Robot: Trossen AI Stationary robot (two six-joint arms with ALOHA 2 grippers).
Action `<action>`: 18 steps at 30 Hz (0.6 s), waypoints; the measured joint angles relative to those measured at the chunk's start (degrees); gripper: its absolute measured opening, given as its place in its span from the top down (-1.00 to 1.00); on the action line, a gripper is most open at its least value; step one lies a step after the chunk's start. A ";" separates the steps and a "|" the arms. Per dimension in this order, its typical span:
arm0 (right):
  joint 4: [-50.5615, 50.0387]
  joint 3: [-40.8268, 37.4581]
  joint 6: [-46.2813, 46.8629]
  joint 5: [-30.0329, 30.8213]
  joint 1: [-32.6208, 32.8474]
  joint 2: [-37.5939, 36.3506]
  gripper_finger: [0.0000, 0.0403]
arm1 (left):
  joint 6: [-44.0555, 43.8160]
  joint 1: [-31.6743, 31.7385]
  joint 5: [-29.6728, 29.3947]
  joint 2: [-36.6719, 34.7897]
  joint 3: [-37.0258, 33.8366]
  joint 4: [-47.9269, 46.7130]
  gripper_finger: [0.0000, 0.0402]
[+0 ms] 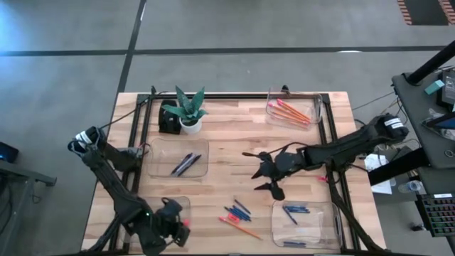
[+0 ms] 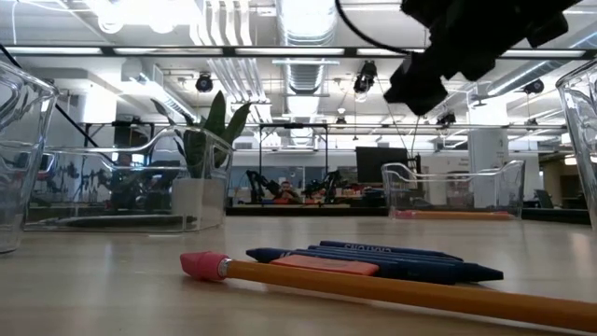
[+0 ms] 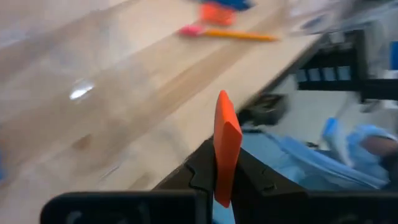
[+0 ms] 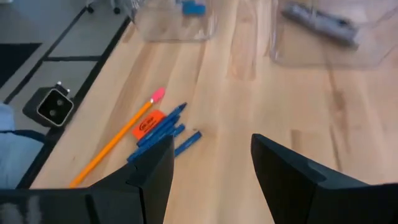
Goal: Sort crayons/erasers/pens/pencils in bins
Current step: Put the orange eraser into the bottom left transparent bin
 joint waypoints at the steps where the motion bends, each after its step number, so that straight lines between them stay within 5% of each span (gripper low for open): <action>1: 0.52 0.00 0.70 -0.01 0.04 0.87 -0.01 | -2.00 -0.37 1.21 -0.02 -0.06 -1.76 0.94; 9: 1.97 0.02 6.39 0.03 1.05 4.66 -0.01 | -17.35 -0.15 16.29 0.58 -2.71 -12.60 0.91; 18: 2.40 0.95 6.49 0.03 2.55 5.06 -0.01 | -18.42 1.29 17.51 1.86 -6.10 -13.83 0.90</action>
